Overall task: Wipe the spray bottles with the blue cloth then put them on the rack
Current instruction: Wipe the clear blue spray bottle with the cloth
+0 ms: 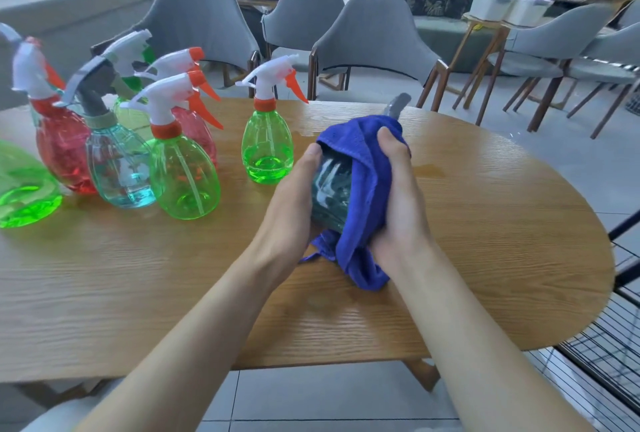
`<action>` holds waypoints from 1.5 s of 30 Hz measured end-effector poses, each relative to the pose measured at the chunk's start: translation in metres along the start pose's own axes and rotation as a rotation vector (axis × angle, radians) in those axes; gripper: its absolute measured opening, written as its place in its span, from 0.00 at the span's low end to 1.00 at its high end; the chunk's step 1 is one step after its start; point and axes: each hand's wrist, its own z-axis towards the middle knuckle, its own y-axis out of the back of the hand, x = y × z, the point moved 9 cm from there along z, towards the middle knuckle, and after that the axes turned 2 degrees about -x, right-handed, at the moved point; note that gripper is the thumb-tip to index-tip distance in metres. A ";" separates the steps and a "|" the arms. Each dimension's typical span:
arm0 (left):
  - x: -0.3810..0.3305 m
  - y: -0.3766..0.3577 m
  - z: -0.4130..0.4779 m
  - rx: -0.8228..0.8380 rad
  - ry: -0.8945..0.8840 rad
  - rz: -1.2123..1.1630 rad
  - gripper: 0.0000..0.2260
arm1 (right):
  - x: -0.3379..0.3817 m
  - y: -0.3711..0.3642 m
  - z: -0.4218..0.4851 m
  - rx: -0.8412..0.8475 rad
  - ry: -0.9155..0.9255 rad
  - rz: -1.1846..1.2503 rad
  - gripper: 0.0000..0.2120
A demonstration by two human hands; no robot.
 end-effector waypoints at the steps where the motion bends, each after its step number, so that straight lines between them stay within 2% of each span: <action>1: -0.001 0.003 0.000 -0.041 0.007 -0.055 0.19 | 0.000 -0.002 0.000 -0.001 0.022 -0.017 0.26; 5: -0.004 0.011 0.000 -0.156 0.011 -0.167 0.19 | 0.004 -0.010 -0.001 0.050 0.072 -0.066 0.20; 11: -0.001 0.012 0.002 -0.175 -0.004 -0.150 0.17 | 0.004 -0.012 0.001 0.165 0.084 -0.071 0.27; 14: -0.003 0.009 0.004 -0.105 -0.048 -0.066 0.20 | -0.002 -0.008 0.003 0.095 0.056 -0.039 0.24; 16: -0.004 0.009 0.006 -0.076 -0.072 0.039 0.22 | -0.009 -0.002 0.006 0.005 -0.030 -0.002 0.27; 19: -0.006 0.011 0.010 -0.061 -0.124 0.140 0.17 | -0.005 0.010 0.013 -0.069 -0.080 0.050 0.30; 22: -0.006 0.014 0.011 -0.084 -0.150 0.174 0.16 | -0.001 0.014 0.016 -0.042 -0.109 0.079 0.26; 25: -0.004 0.018 0.012 -0.108 -0.161 0.151 0.17 | 0.000 0.008 0.010 0.014 -0.130 0.090 0.27; 30: -0.004 0.023 0.013 -0.147 -0.133 0.099 0.14 | -0.001 -0.003 0.005 0.118 -0.052 0.073 0.22; 36: -0.003 0.015 0.013 -0.095 -0.135 0.193 0.17 | -0.005 0.016 0.013 -0.044 -0.119 0.082 0.27; 42: -0.004 0.020 0.012 -0.110 -0.123 0.080 0.17 | 0.000 0.012 0.013 0.010 -0.112 0.132 0.27; 45: -0.003 0.025 0.009 -0.188 -0.093 -0.034 0.15 | -0.003 0.002 0.007 0.073 -0.093 0.105 0.28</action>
